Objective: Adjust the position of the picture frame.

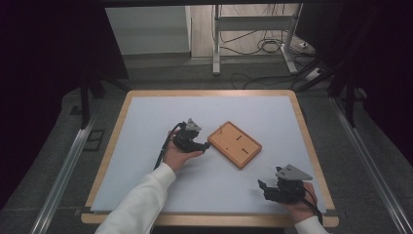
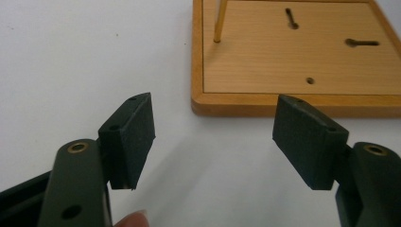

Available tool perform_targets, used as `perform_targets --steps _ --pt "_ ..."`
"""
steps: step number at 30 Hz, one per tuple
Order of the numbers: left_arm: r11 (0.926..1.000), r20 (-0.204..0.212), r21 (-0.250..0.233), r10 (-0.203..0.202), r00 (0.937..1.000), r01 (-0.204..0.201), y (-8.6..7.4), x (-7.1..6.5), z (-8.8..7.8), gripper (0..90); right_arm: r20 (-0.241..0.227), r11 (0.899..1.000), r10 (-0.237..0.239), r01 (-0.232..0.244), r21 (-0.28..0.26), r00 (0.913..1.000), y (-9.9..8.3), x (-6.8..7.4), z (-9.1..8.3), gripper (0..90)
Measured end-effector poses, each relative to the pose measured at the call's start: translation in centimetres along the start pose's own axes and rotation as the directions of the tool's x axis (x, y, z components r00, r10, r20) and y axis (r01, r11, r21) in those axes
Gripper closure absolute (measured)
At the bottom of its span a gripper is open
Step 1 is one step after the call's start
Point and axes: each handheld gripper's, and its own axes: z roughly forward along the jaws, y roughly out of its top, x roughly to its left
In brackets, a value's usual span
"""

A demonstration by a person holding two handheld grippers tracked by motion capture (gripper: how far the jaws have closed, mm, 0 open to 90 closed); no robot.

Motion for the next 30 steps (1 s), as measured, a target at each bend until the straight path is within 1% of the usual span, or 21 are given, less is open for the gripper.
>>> perform_targets --steps 3,4,6,7,9,13,15,16,18,20,21,24,25,30 --pt "0.9999 -0.014 0.003 0.011 0.9998 -0.011 0.6 0.2 0.5 29.8 -0.005 1.0 -0.006 0.006 0.0 1.0 0.0 0.2 0.1 18.9" --pt "1.0 -0.014 -0.003 0.005 0.9999 -0.005 0.7 0.3 0.7 30.0 -0.007 1.0 -0.008 0.008 0.001 0.9999 0.0 0.3 0.1 18.9" --pt "0.9999 0.013 -0.006 -0.015 0.9998 0.015 1.0 0.5 1.2 29.9 -0.01 1.0 -0.012 0.012 0.004 0.9999 0.0 0.3 0.2 19.0" --pt "0.9997 0.018 -0.003 -0.025 0.9995 0.025 1.2 0.6 1.5 29.8 -0.011 1.0 -0.01 0.01 0.005 0.9999 0.0 0.2 0.2 19.3" --pt "0.9999 0.003 0.006 -0.013 0.9999 0.013 1.4 0.6 2.1 29.8 -0.014 1.0 -0.013 0.013 0.006 0.9998 -0.1 0.2 0.3 20.0" --pt "0.9997 0.007 -0.006 -0.024 0.9997 0.024 1.7 0.5 2.8 30.0 -0.014 1.0 -0.011 0.011 0.0 0.9998 -0.1 0.1 0.2 20.3" --pt "0.9999 0.008 -0.003 -0.017 0.9998 0.017 1.8 0.5 3.2 30.1 -0.019 1.0 -0.011 0.011 -0.003 0.9998 -0.1 0.1 0.2 20.3" --pt "0.9999 0.007 -0.002 -0.015 0.9999 0.015 1.9 0.4 3.3 30.1 -0.029 1.0 -0.02 0.02 -0.014 0.9994 -0.1 0.1 0.2 20.3" --pt "0.9999 0.013 -0.001 -0.016 0.9998 0.016 2.0 0.4 3.6 30.2 -0.033 0.999 -0.03 0.03 -0.019 0.999 -0.1 0.3 0.1 20.3" --pt "0.9998 0.029 -0.009 -0.018 0.9994 0.019 2.2 0.4 3.9 30.0 -0.045 0.999 -0.034 0.033 -0.029 0.9984 0.0 0.4 0.1 20.2" --pt "0.9998 0.027 -0.011 -0.017 0.9995 0.017 2.3 0.4 4.0 30.1 -0.048 0.999 -0.033 0.031 -0.034 0.9983 0.0 0.4 0.1 20.2" --pt "0.9997 0.031 -0.015 -0.021 0.9993 0.021 2.6 0.3 4.3 30.2 -0.046 0.999 -0.032 0.031 -0.034 0.9984 0.0 0.4 0.1 20.2" --pt "0.9997 0.031 -0.015 -0.017 0.9994 0.018 2.9 0.3 4.7 30.5 -0.044 0.999 -0.029 0.028 -0.028 0.9986 -0.1 0.4 0.1 20.2" --pt "0.9997 0.028 -0.021 -0.009 0.9996 0.01 3.4 0.2 5.6 34.0 -0.037 0.999 -0.024 0.023 -0.023 0.999 -0.1 0.2 0.2 20.2"
